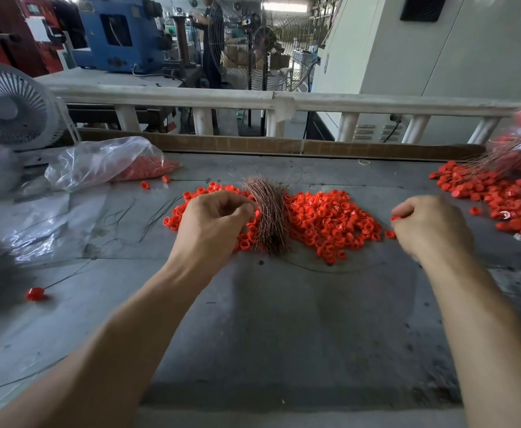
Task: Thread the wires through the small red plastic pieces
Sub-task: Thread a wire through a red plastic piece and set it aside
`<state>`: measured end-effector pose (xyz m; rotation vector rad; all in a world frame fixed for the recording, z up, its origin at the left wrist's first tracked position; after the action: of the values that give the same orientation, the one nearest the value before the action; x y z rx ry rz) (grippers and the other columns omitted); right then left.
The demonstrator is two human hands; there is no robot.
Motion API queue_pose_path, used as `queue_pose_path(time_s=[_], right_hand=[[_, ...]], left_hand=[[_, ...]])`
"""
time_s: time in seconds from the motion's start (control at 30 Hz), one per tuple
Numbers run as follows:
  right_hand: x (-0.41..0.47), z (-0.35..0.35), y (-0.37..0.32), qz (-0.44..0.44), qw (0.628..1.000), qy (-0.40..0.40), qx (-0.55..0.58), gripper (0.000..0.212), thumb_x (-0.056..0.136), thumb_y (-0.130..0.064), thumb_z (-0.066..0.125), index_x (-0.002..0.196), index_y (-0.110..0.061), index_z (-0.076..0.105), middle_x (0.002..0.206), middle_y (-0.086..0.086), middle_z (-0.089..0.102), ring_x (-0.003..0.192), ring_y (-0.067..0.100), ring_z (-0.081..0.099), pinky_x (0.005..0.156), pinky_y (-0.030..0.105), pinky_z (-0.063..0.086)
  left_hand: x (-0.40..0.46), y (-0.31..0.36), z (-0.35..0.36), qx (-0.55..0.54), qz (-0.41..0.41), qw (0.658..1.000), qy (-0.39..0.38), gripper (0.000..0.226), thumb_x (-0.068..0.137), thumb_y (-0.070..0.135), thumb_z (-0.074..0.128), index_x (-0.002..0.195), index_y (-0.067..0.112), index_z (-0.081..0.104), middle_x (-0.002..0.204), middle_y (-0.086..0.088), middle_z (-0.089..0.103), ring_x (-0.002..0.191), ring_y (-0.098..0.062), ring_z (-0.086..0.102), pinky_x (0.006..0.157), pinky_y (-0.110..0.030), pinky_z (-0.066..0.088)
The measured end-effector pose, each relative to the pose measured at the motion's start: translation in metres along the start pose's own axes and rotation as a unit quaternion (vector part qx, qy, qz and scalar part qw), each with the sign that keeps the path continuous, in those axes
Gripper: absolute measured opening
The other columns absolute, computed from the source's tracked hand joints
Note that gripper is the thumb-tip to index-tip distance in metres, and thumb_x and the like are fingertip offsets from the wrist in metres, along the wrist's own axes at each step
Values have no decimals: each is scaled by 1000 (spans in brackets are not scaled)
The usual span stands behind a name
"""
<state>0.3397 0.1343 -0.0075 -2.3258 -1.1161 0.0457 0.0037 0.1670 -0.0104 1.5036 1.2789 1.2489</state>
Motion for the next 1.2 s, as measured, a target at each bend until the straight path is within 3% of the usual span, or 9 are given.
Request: queue_pose_path(time_s=[0.13,0.3,0.4,0.47,0.6,0.67,0.8,1.0,1.2], right_hand=[[2,2,5,24,999,-19,-9,22,86,-14,69,101,-29,75,113,8,72,100,34,67,86,38,54],[0,1,1,8,1000,-16,-14,26,86,-18,72,110,-27,74,113,8,73,101,34,67,88,38,53],[-8,-6,-18,-83,994,44,49,23,88,-19,70,110,-22,75,109,5,75,104,31,68,91,38,53],[-21,-6,-39,-154,978,47,132,14,88,-19,71,100,-23,76,93,-4,76,92,20,71,85,31,54],[-55,10,-77,-267,946,-40,178,5,86,-25,78,89,-29,78,79,-20,71,76,-4,64,76,17,48],[-68,21,-87,-306,935,-83,159,3,85,-28,80,87,-30,77,73,-24,67,71,-7,60,68,10,42],[-81,37,-94,-311,932,-116,149,9,84,-37,81,85,-30,75,69,-17,66,69,3,61,67,28,48],[-87,42,-101,-320,934,-92,132,9,87,-34,79,92,-28,74,81,-14,68,73,5,59,71,31,48],[-99,35,-111,-423,889,-145,93,24,86,-20,80,103,-31,67,97,-16,59,88,5,56,82,35,51]], left_hand=[[3,-4,-4,39,-3,999,17,17,93,17,70,80,25,77,75,1,76,60,-4,62,48,-17,45],[5,-6,-5,85,-2,996,16,14,92,22,72,79,27,76,72,4,73,58,-6,59,53,-25,48],[5,-1,-8,134,27,990,22,14,91,22,71,79,27,76,67,15,69,52,1,55,48,-17,44],[5,2,-10,170,45,984,29,14,90,22,72,78,27,75,65,15,68,53,2,56,50,-17,44],[4,4,-7,222,66,973,9,12,89,26,76,77,28,74,65,14,66,57,6,57,48,-9,39],[3,4,-2,245,74,967,-10,12,88,28,77,76,29,74,66,16,66,60,8,58,51,-7,39],[1,2,5,264,80,961,-34,13,87,31,78,75,30,73,68,14,67,66,6,59,51,-10,38],[-2,3,9,271,89,957,-51,14,87,29,78,75,32,72,72,15,67,67,1,61,56,-15,40],[-2,4,10,274,89,956,-58,8,88,26,78,80,29,75,75,14,68,70,1,61,58,-15,40]])
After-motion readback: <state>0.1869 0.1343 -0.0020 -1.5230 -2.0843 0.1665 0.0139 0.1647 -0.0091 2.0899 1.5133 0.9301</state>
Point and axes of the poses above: each hand's wrist, its own x-axis towards the middle knuckle, its own z-axis out of the palm, y = z × x, the point moved 6 cm from there along x, towards the middle knuckle
